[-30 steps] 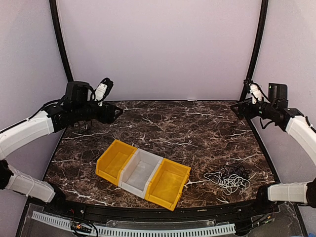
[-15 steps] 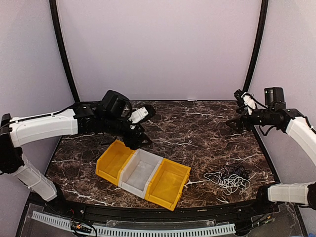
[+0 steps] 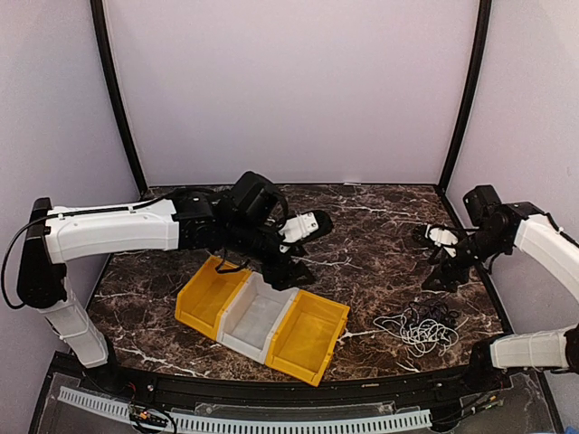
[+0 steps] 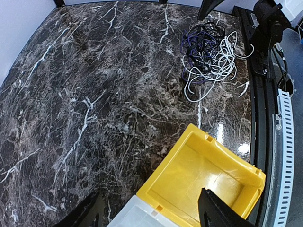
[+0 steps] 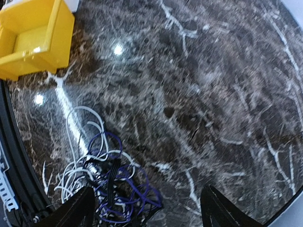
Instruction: Untangle the cables
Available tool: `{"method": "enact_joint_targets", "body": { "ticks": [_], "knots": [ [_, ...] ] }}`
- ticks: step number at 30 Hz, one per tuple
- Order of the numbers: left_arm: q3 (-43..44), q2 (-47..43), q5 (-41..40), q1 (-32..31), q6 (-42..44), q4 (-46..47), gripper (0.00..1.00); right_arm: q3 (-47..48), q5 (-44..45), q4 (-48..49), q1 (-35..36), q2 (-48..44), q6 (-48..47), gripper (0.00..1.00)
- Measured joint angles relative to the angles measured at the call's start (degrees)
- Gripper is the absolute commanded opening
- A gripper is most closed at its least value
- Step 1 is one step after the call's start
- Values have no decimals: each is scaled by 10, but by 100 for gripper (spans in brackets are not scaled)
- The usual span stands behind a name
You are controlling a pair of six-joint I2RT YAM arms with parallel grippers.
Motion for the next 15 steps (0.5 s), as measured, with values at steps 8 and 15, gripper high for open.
{"method": "enact_joint_targets", "body": {
  "ticks": [8, 15],
  "knots": [
    [7, 32, 16, -15, -55, 52, 71, -27, 57, -97, 5, 7, -76, 99],
    [7, 35, 10, -15, -82, 99, 71, -76, 119, -120, 33, 50, -97, 97]
  ]
}}
